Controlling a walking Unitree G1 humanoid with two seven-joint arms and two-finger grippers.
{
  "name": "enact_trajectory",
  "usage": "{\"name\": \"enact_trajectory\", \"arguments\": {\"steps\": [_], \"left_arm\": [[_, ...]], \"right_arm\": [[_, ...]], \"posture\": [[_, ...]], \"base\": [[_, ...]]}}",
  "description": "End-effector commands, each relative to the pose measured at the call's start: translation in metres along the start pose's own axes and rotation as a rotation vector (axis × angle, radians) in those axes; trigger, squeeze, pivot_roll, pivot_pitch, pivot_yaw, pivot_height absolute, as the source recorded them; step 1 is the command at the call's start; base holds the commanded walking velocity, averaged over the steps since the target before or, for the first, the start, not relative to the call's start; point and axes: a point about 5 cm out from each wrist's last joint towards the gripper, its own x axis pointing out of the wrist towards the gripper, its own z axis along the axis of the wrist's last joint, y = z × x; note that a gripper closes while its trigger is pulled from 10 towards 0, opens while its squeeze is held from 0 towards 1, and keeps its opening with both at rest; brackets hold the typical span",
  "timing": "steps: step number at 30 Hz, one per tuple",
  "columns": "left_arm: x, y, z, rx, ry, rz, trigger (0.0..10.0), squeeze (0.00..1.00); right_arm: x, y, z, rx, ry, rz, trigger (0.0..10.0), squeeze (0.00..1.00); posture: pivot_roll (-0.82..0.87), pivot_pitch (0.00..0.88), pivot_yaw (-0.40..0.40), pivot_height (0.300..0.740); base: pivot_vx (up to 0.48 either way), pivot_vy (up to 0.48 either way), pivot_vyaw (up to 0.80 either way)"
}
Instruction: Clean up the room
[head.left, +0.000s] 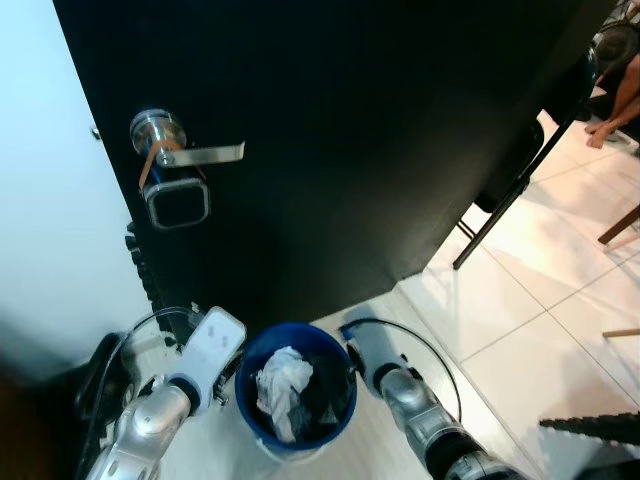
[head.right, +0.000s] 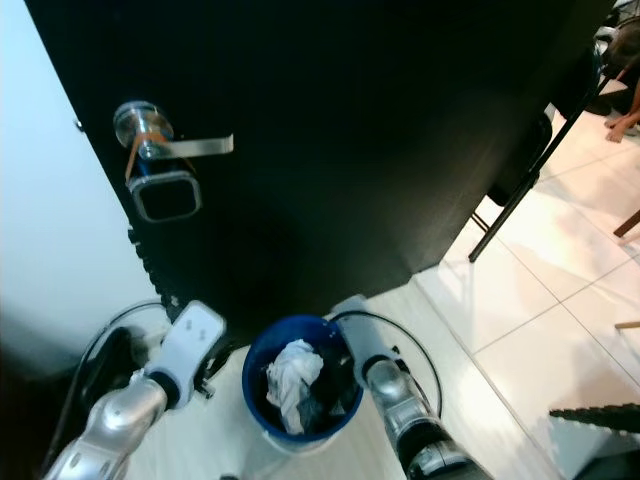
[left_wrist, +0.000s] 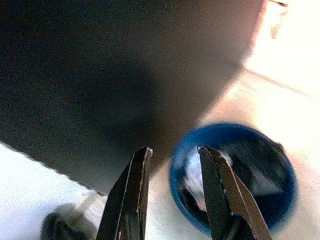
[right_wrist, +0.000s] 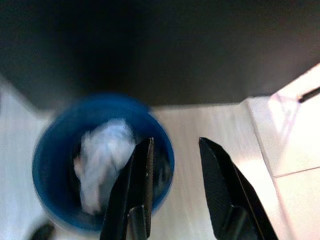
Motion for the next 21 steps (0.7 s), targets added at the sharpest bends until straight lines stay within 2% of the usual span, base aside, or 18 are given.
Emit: {"name": "enact_trajectory", "arguments": {"steps": [1, 5, 9, 12, 21], "left_arm": [[-0.001, -0.001, -0.013, -0.055, 0.059, 0.030, 10.0, 0.00], [0.003, 0.000, -0.012, -0.092, 0.058, 0.051, 10.0, 0.00], [0.014, -0.008, -0.004, -0.110, 0.026, 0.063, 10.0, 0.00], [0.018, -0.009, -0.002, -0.118, 0.019, 0.082, 10.0, 0.00], [0.022, -0.011, -0.001, -0.125, 0.015, 0.092, 10.0, 0.00]], "right_arm": [[-0.003, -0.006, -0.002, 0.050, -0.016, -0.040, 10.0, 0.00], [-0.006, -0.010, -0.002, 0.077, -0.028, -0.071, 10.0, 0.00], [-0.012, -0.017, 0.006, 0.167, -0.127, -0.163, 10.0, 0.00], [-0.016, -0.020, 0.011, 0.218, -0.176, -0.186, 10.0, 0.00], [-0.017, -0.022, 0.011, 0.247, -0.168, -0.192, 10.0, 0.00]], "posture": [[0.10, 0.041, -0.080, 0.740], [0.09, 0.033, -0.070, 0.740], [0.09, 0.008, -0.065, 0.740], [0.09, 0.003, -0.068, 0.740], [0.10, 0.000, -0.071, 0.740]], "base": [[0.000, 0.000, 0.00], [0.000, 0.000, 0.00], [0.000, 0.000, 0.00], [0.000, 0.000, 0.00], [0.000, 0.000, 0.00]]}}
